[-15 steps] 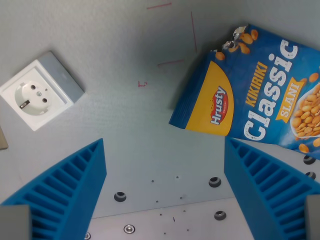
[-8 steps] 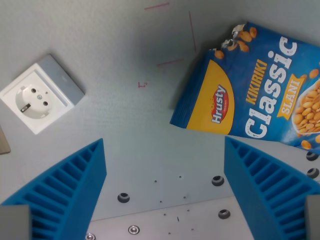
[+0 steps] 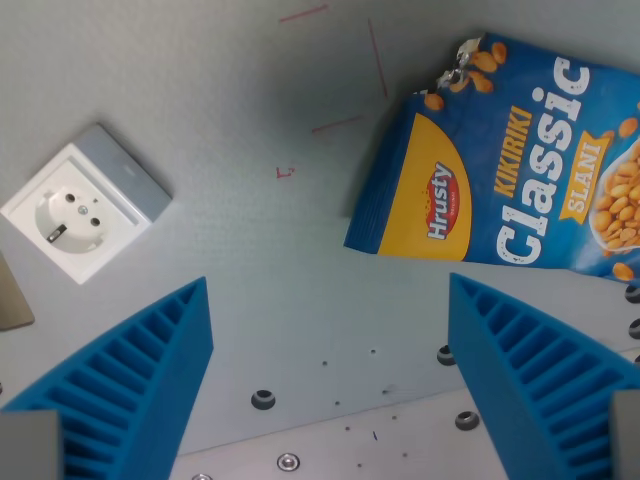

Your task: Rotate around gripper positive z

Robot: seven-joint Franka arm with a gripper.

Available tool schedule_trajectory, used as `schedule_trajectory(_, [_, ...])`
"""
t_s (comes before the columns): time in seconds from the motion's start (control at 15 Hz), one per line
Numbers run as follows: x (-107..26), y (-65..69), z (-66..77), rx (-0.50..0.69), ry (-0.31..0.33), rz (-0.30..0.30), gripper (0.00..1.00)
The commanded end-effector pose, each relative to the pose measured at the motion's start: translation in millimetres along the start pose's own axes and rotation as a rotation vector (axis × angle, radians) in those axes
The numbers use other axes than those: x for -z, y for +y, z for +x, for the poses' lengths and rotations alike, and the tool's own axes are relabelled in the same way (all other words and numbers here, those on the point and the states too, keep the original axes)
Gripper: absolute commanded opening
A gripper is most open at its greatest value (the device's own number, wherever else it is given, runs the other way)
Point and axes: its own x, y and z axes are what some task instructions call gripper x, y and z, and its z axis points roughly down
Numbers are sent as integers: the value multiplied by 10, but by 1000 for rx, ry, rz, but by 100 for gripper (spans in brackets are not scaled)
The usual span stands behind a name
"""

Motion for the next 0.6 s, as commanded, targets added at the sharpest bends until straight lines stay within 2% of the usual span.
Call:
schedule_trajectory(0.07, [18, 0, 1, -146, 4, 1, 100])
schedule_trajectory(0.6, [18, 0, 1, -253, 4, 1, 100])
